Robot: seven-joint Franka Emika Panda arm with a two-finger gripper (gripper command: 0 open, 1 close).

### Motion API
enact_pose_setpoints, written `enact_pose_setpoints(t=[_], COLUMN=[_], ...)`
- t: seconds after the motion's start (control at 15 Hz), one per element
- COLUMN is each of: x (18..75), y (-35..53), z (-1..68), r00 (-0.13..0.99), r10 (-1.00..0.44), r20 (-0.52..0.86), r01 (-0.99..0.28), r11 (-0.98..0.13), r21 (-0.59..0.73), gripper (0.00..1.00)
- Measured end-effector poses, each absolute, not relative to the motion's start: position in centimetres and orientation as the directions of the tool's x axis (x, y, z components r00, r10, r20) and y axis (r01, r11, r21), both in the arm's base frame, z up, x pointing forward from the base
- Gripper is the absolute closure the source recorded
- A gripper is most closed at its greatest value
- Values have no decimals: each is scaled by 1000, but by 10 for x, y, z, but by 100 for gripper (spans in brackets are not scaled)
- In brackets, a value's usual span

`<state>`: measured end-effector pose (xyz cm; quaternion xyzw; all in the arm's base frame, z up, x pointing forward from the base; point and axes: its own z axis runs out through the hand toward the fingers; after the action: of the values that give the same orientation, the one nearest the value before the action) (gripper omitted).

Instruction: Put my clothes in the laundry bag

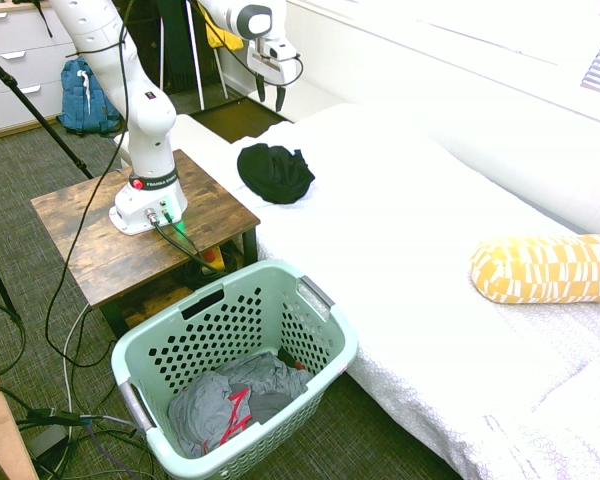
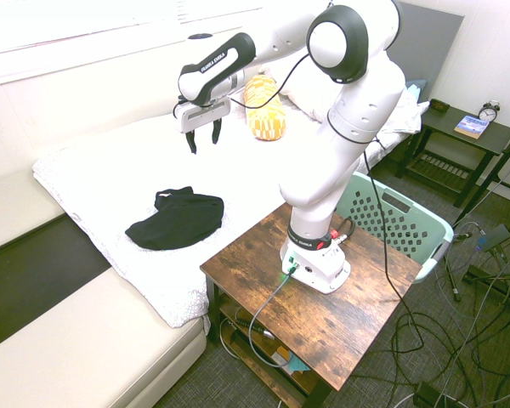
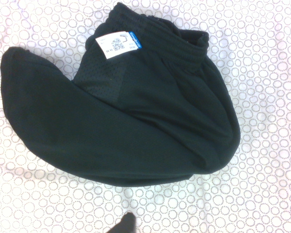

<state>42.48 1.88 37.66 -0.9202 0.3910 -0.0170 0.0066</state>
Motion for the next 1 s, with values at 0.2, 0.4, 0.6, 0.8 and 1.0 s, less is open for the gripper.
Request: enact_pose_setpoints(t=[0.2,0.4,0.6,0.8,1.0], x=[427,450,485,526,570], y=[24,44,92,125,139], z=[373,357,304,244,184], r00=[694,724,802,830,839], r10=[-719,-689,-596,-548,-531], r20=[24,28,-41,-107,-119], r01=[-719,-689,-596,-547,-525], r11=[-695,-725,-803,-836,-848], r21=[-20,-28,8,40,76], gripper=[0,0,0,0,0])
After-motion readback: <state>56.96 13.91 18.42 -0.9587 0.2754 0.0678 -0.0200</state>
